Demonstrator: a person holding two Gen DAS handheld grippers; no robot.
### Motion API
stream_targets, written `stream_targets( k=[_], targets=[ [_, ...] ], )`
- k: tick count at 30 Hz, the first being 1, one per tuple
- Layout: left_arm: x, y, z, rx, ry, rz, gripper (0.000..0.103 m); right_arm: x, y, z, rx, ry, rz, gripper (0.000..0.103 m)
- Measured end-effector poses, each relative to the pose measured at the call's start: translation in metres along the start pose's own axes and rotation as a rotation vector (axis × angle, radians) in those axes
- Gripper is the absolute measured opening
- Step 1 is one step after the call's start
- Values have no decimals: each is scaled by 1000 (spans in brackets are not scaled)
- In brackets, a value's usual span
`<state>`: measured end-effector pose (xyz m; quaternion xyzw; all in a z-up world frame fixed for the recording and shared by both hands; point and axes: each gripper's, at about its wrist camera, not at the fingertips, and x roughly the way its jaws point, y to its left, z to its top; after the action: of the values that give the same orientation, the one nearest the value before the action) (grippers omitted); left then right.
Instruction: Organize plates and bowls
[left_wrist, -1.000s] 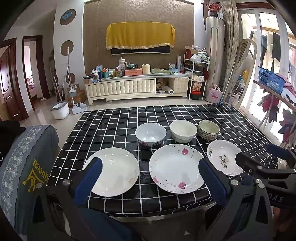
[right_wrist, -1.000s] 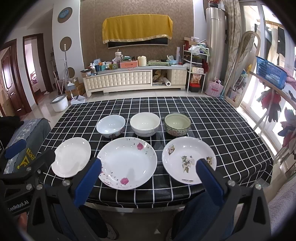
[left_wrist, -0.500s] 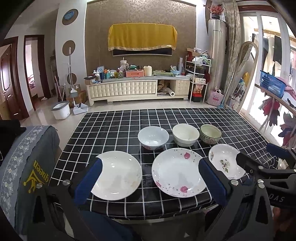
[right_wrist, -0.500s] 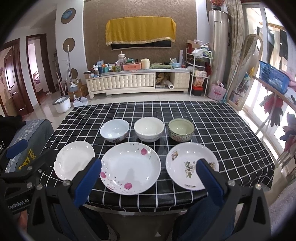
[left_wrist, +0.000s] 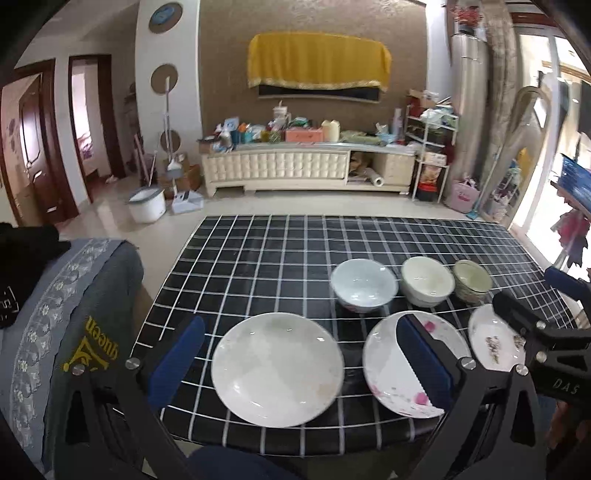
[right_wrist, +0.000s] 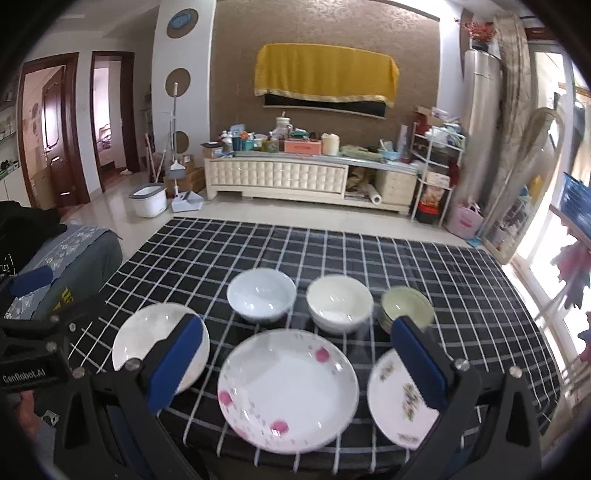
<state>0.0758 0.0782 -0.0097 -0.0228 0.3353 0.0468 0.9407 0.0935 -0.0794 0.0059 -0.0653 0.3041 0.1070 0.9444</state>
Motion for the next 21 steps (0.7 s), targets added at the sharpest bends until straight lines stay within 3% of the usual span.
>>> stream_targets(
  k=[6, 14, 17, 21],
  targets=[
    [42, 36, 0, -62, 102, 39, 103, 56, 23, 14, -1, 110, 153, 103],
    [93, 70, -22, -135, 242, 77, 101, 127, 63, -1, -64, 280, 239, 102],
    [105, 78, -33, -152, 285, 82, 89, 143, 75, -9, -89, 341, 264, 87],
    [132, 90, -51, -193, 391, 78, 68, 164, 85, -21, -108, 410, 283, 83]
  ],
)
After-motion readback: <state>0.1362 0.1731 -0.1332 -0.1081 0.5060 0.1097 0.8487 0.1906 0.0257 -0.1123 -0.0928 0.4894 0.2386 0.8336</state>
